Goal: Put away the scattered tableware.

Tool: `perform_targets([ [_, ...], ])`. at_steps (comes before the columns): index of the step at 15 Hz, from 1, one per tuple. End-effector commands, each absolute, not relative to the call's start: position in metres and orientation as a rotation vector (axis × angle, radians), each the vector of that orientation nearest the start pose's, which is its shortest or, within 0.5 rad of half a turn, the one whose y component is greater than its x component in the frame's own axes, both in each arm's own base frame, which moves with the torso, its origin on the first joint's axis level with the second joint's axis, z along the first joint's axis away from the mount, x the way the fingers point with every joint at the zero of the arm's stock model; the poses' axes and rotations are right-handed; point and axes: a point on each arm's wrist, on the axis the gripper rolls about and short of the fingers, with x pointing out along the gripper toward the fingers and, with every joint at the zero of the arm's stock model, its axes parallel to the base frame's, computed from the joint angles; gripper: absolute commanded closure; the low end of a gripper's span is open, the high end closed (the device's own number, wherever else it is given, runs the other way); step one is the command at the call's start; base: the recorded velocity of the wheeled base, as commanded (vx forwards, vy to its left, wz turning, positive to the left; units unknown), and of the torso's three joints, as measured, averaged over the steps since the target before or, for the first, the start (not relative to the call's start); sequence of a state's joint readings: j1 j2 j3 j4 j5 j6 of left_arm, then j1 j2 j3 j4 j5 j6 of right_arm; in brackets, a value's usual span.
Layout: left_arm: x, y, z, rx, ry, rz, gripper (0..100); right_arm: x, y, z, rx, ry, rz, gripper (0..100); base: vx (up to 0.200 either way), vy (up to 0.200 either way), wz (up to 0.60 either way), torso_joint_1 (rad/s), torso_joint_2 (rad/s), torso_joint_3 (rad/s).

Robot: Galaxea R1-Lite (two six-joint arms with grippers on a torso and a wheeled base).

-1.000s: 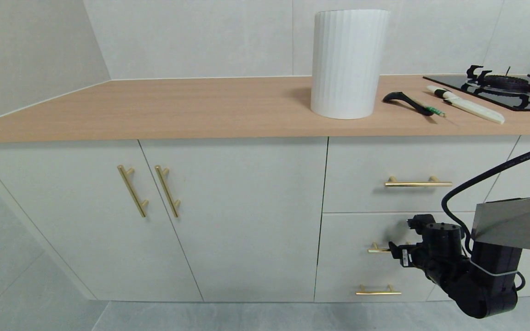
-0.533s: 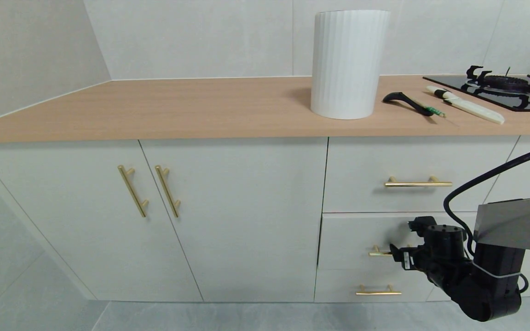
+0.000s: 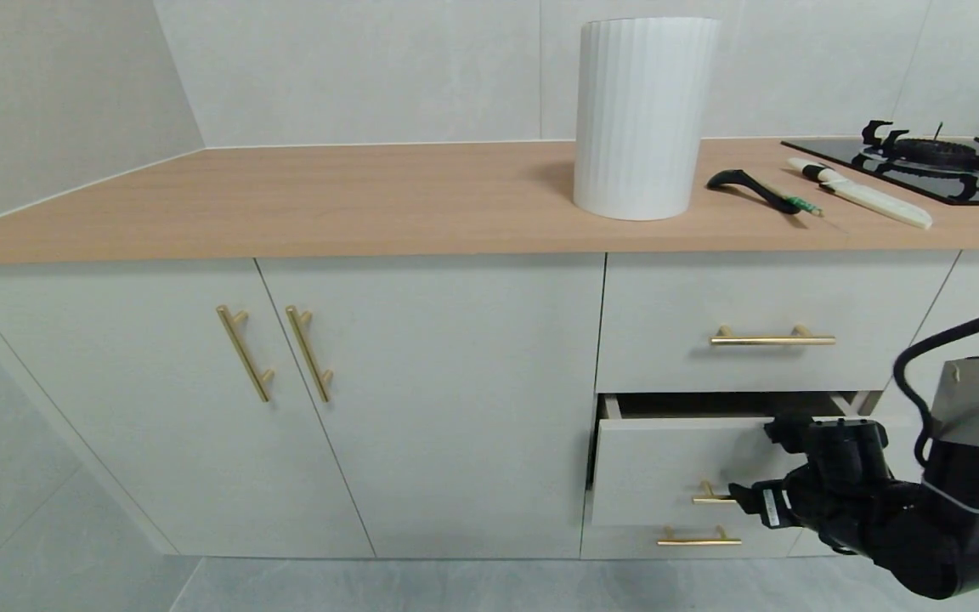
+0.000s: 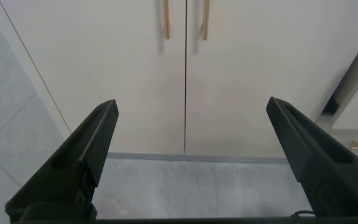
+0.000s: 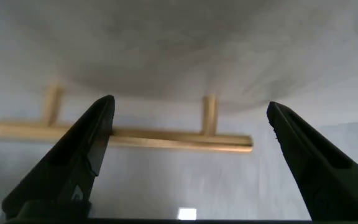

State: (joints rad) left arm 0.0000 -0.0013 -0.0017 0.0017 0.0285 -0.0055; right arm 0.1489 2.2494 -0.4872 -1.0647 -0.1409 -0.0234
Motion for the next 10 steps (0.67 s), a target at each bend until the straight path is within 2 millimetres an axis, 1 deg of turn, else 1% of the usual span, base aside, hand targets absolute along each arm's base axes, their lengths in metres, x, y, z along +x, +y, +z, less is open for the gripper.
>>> perform_targets([
  [1,-0.023,0.001,0.076,-0.006,0.0,0.029,0,0.278,0.041,0.056,-0.081,0.667,0.121,0,0.0,0.0,0.0,0.0,0.0,0.0],
  [2,-0.023,0.001,0.076,-0.006,0.0,0.029,0,0.265,0.04,0.093,-0.062,0.648,0.166,0,0.0,0.0,0.0,0.0,0.0,0.0],
  [4,-0.023,0.001,0.076,-0.006,0.0,0.029,0,0.251,0.038,0.126,-0.058,0.607,0.165,0,0.0,0.0,0.0,0.0,0.0,0.0],
  [5,-0.023,0.001,0.076,-0.006,0.0,0.029,0,0.245,0.037,0.137,-0.057,0.592,0.163,0,0.0,0.0,0.0,0.0,0.0,0.0],
  [7,-0.023,0.001,0.076,-0.006,0.0,0.029,0,0.243,0.037,0.144,-0.056,0.573,0.16,0,0.0,0.0,0.0,0.0,0.0,0.0],
  [8,-0.023,0.001,0.076,-0.006,0.0,0.029,0,0.247,0.037,0.141,-0.055,0.583,0.161,0,0.0,0.0,0.0,0.0,0.0,0.0],
  [10,-0.023,0.001,0.076,-0.006,0.0,0.029,0,0.259,0.039,0.127,-0.054,0.629,0.155,0,0.0,0.0,0.0,0.0,0.0,0.0],
])
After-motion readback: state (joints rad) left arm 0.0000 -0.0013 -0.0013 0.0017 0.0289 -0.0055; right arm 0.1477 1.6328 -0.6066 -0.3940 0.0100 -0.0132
